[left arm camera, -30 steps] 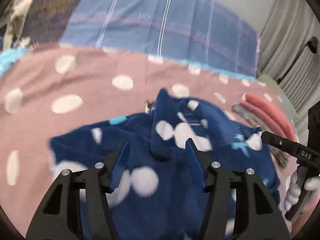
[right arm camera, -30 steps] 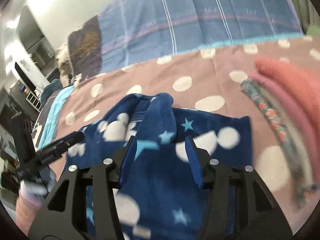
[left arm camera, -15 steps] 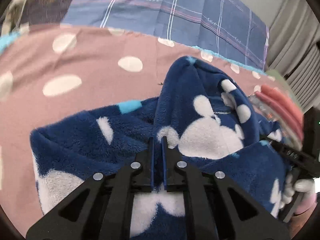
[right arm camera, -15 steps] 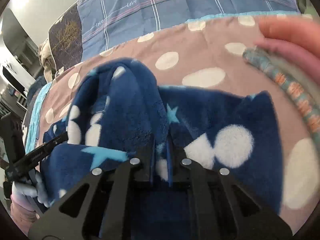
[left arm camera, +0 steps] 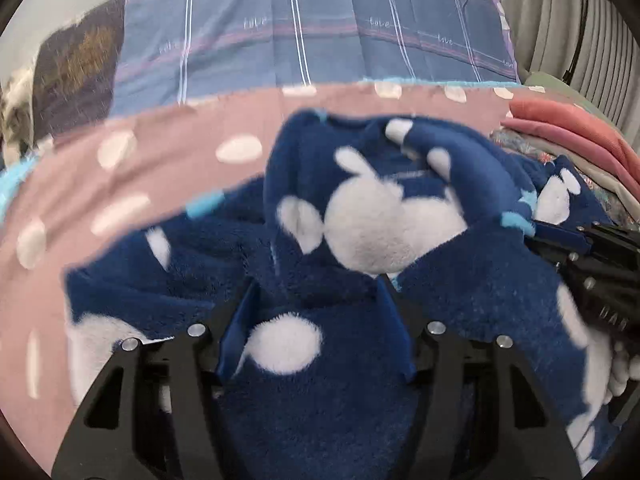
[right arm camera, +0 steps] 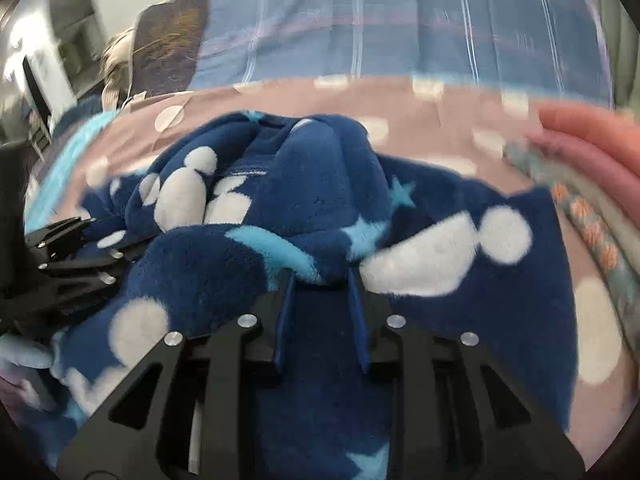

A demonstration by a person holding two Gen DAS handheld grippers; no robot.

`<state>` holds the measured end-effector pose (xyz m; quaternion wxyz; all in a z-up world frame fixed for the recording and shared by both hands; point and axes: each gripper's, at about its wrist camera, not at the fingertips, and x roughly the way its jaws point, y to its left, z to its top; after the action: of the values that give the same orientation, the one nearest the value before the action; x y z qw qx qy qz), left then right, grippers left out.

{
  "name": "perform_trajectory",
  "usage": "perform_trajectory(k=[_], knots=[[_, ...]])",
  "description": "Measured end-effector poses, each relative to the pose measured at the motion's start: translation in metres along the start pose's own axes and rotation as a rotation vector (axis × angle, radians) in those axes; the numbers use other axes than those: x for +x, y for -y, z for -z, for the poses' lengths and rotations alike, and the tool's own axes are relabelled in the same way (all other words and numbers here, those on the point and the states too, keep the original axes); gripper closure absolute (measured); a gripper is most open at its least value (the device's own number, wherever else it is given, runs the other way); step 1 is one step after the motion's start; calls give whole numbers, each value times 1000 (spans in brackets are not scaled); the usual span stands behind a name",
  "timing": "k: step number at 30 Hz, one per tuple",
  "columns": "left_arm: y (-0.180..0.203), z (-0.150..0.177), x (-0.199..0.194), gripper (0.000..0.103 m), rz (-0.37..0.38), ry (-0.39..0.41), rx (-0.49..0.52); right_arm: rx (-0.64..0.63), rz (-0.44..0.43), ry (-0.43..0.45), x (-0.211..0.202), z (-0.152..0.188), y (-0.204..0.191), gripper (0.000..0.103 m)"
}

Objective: Fold small clothes

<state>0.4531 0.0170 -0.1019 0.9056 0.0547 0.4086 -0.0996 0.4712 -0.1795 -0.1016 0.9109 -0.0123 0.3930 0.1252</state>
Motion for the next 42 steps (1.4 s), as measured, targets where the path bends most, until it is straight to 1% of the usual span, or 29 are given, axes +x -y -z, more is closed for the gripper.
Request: perform_trajectory(k=[2, 3, 4, 5, 6, 7, 8, 10, 11, 13, 14, 16, 17, 20, 23, 25, 26, 28, 29, 30, 33, 35, 36, 39, 42], knots=[[0, 0, -12, 42, -8, 9, 19, -8, 3, 6, -14, -1, -1, 76], [0, 3, -24, 42, -10, 23, 41, -1, -11, 11, -29, 2, 2, 76], [-2, 10, -44, 42, -15, 44, 60, 7, -43, 18, -46, 7, 5, 76], [-5, 15, -56, 42, -7, 58, 62, 6, -83, 19, -64, 16, 8, 73], [-11, 25, -70, 42, 6, 68, 58, 1, -109, 11, -80, 29, 10, 67], [-16, 37, -84, 42, 12, 71, 47, 1, -118, 4, -94, 43, 11, 64], [-25, 56, -103, 42, 20, 73, 25, 6, -130, -3, -108, 58, 13, 63], [-40, 96, -137, 41, 70, 71, -19, 37, -179, -31, -138, 97, 20, 63], [-43, 109, -146, 40, 88, 66, -39, 66, -201, -47, -150, 114, 23, 63], [-47, 143, -166, 40, 107, 51, -69, 149, -275, -67, -178, 150, 27, 62], [-47, 162, -180, 39, 104, 47, -82, 163, -293, -68, -185, 158, 25, 62], [-42, 184, -198, 39, 107, 59, -97, 167, -362, -47, -213, 180, 8, 64], [-37, 196, -215, 39, 116, 81, -106, 152, -407, -37, -226, 188, -3, 65], [-22, 212, -239, 34, 127, 134, -110, 85, -536, -42, -253, 205, -39, 69], [-7, 225, -260, 34, 173, 168, -121, 14, -609, -52, -270, 221, -71, 69], [5, 233, -271, 34, 205, 179, -115, -45, -605, -74, -275, 234, -90, 70], [14, 238, -277, 34, 235, 180, -98, -57, -589, -98, -273, 241, -97, 70], [33, 250, -286, 34, 284, 171, -47, -16, -562, -171, -262, 258, -101, 70], [47, 259, -290, 34, 314, 160, -1, 21, -568, -190, -257, 264, -98, 70], [58, 268, -292, 34, 333, 145, 30, 70, -584, -189, -257, 271, -94, 70], [82, 288, -297, 34, 383, 116, 84, 140, -607, -142, -271, 275, -83, 70], [98, 301, -302, 34, 417, 111, 125, 152, -592, -112, -283, 277, -77, 70], [103, 304, -303, 34, 424, 113, 142, 153, -567, -91, -291, 278, -73, 70], [122, 312, -304, 34, 414, 115, 202, 161, -505, -49, -305, 281, -62, 70], [140, 317, -299, 34, 399, 102, 255, 188, -476, -8, -319, 289, -50, 70]])
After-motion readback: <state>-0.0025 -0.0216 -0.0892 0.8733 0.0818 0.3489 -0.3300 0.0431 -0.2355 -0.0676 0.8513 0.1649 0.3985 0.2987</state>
